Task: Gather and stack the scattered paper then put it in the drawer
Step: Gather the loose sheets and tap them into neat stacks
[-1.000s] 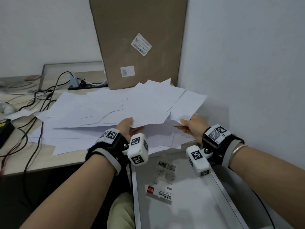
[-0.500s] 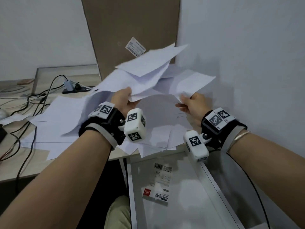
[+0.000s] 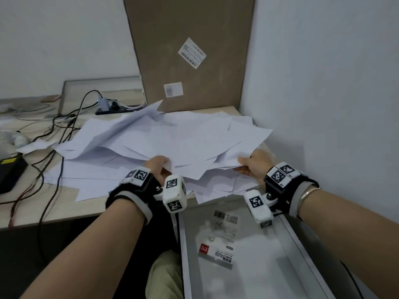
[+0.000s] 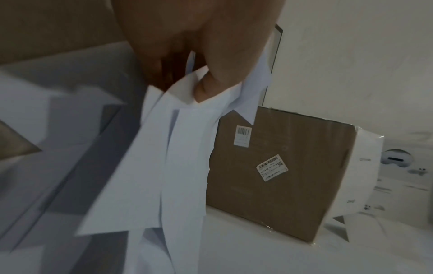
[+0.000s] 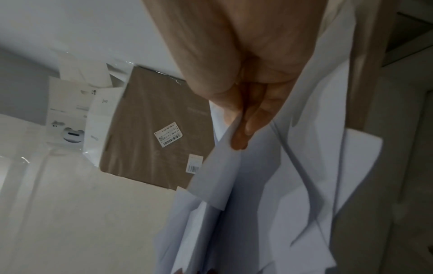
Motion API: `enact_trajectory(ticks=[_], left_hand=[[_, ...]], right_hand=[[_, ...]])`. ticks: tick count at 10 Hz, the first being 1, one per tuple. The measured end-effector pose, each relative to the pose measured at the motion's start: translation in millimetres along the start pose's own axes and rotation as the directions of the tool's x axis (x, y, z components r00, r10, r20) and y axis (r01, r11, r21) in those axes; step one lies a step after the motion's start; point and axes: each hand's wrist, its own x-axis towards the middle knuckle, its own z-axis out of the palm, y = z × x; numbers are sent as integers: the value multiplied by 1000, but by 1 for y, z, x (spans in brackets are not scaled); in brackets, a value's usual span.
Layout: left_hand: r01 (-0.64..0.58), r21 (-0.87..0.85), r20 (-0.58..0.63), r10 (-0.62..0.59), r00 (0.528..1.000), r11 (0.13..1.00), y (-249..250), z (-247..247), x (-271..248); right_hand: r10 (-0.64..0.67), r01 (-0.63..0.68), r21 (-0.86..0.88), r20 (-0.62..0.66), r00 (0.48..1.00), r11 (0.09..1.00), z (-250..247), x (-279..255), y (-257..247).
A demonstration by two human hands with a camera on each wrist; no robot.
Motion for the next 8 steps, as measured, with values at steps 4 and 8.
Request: enact_trajectory(ticks=[4,8], left_hand=[[-25,200,-49,35,998,979,21,-4,29],[-206,698,89,202,975,686,31,29,21]], right_hand=[[-65,63,-198,-6,998,978,-8,7,-8],[39,-39,-17,25,999,999,-18,15,1]])
